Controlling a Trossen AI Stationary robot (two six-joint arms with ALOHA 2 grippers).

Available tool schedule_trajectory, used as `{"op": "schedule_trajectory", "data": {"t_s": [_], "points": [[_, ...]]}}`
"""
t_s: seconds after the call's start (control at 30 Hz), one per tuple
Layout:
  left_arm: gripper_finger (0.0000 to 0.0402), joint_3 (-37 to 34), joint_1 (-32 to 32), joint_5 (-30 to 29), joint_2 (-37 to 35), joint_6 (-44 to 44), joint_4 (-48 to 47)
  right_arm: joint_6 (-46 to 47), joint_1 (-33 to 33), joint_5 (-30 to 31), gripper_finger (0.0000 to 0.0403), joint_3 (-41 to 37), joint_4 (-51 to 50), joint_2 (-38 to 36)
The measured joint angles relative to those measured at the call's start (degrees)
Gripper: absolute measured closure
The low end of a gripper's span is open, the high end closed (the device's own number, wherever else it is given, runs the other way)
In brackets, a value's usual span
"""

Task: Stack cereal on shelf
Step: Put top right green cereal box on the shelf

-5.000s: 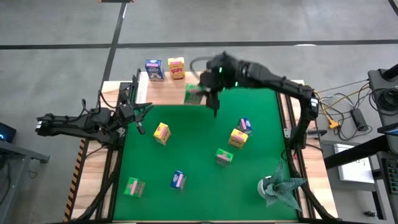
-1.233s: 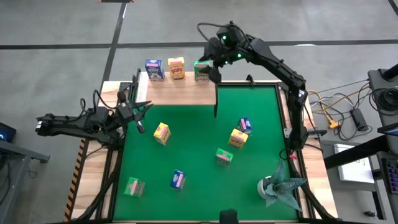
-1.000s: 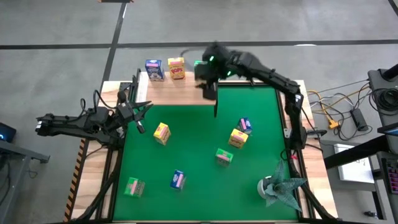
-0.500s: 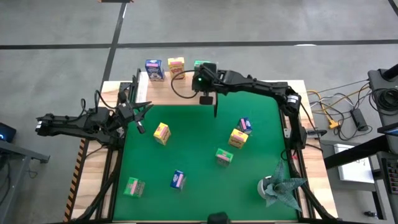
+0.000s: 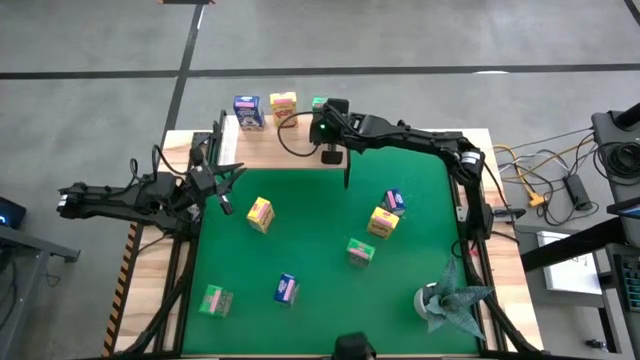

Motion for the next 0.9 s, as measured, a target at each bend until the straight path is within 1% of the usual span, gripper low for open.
{"op": "schedule_trajectory", "data": {"t_s": [0.9], "points": [[0.0365,0.0,0.0,0.0,0.0,0.0,0.0,-1.4,-1.2,-0.5,0.0394,0.0,2.0,0.0]]}}
